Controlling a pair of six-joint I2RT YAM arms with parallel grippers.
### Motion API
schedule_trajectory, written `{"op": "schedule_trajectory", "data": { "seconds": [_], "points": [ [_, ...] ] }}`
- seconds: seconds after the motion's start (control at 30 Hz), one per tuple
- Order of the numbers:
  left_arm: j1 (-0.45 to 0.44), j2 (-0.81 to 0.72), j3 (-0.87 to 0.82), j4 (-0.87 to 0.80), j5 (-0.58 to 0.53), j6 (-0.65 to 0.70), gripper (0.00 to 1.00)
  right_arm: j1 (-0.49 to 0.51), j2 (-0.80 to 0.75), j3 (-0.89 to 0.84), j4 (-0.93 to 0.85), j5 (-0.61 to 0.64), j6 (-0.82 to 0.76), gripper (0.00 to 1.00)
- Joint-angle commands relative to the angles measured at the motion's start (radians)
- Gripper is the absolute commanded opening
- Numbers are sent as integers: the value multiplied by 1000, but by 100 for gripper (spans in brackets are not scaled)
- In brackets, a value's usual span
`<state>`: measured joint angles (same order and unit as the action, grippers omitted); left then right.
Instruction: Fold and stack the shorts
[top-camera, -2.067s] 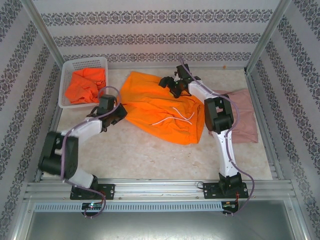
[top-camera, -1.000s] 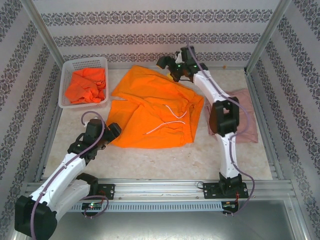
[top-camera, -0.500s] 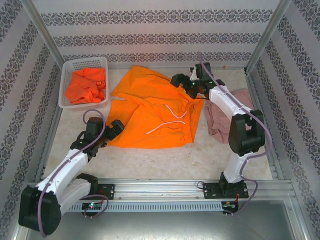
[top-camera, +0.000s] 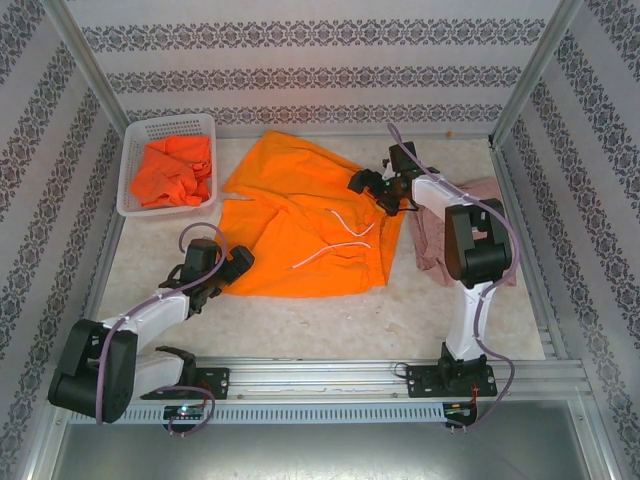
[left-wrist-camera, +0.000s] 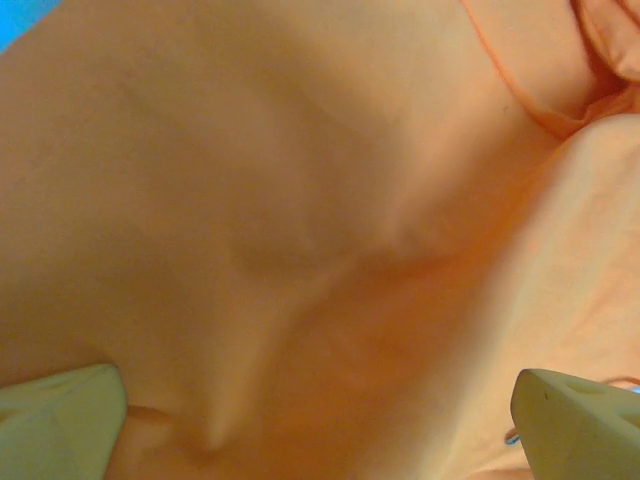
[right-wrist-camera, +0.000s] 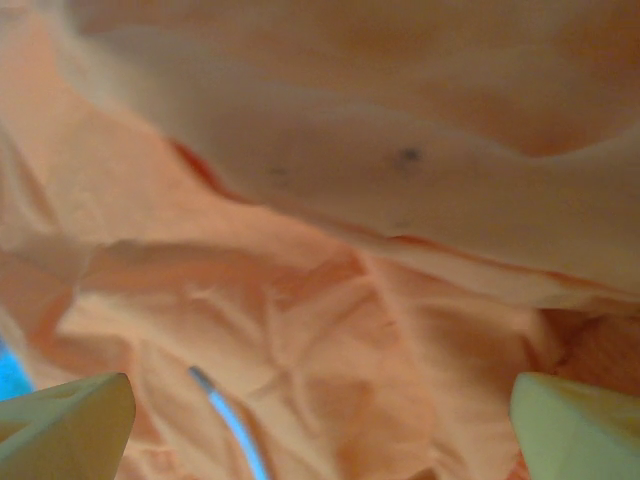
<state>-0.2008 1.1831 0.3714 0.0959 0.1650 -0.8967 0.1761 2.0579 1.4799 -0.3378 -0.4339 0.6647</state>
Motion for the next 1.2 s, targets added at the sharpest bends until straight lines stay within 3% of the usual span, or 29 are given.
{"op": "schedule_trajectory", "data": {
  "seconds": [0.0,0.27,0.57,0.73,0.93,1.17],
  "points": [
    [12,16,-30,45,-7,-6,100,-19,37,55,-37,54,-55,96],
    [11,-29,-76,-21,-46,-8,100,-59,154,192,-137,116,-119,96],
    [14,-204,-134,-122,-105,-50,100,-66,278,405,-297,187,-165,96],
    [15,-321,-70,-223,-105,-21,100,-63,302,462,-273,105,-132,96],
    [52,-422,86,-493,-121,-9,100,-44,218,421,-157,9,-83,96],
    [152,-463,59,-615,-61,-29,98,-18,-16,282,-22,-34,-49,98]
  ]
}}
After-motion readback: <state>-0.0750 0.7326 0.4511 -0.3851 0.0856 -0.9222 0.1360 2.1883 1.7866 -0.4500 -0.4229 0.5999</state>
